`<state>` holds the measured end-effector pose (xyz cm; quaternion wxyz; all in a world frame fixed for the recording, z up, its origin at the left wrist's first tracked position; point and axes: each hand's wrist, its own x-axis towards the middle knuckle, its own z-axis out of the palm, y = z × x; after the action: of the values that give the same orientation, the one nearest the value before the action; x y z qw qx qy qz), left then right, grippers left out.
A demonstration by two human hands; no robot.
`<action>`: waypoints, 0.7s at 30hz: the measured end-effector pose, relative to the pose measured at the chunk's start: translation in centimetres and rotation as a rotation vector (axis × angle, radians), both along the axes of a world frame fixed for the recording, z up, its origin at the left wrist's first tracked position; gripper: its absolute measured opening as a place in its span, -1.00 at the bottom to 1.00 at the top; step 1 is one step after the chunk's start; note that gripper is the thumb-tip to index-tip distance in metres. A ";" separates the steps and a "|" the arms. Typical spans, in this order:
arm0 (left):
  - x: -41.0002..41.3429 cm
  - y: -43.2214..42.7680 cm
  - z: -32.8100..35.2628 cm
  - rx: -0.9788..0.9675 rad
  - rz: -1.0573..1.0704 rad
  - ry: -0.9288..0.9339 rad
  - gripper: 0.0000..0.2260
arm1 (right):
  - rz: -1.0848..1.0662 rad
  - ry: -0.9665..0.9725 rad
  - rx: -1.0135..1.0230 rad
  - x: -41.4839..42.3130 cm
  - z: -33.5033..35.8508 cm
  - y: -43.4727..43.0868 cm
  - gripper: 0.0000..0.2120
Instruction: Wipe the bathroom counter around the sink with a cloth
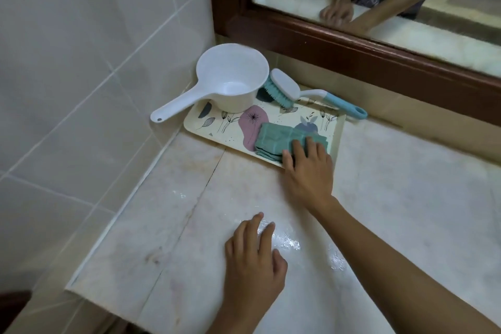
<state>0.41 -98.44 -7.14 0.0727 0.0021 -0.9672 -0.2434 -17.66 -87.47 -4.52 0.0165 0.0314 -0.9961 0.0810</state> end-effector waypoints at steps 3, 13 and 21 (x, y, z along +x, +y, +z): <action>-0.1 0.0 0.3 -0.014 -0.002 -0.020 -0.61 | 0.002 -0.145 -0.019 0.6 -0.2 0.2 -0.40; -0.1 -0.1 0.8 -0.012 -0.011 -0.075 -0.62 | 0.018 -0.316 -0.045 0.5 0.5 0.6 -0.29; 0.0 -0.2 1.0 -0.001 -0.016 -0.091 -0.62 | 0.039 -0.328 0.008 2.1 0.9 0.7 -0.31</action>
<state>0.43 -98.68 -6.14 0.0266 0.0054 -0.9696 -0.2430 -15.53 -86.81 -3.58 -0.1479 0.0372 -0.9849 0.0816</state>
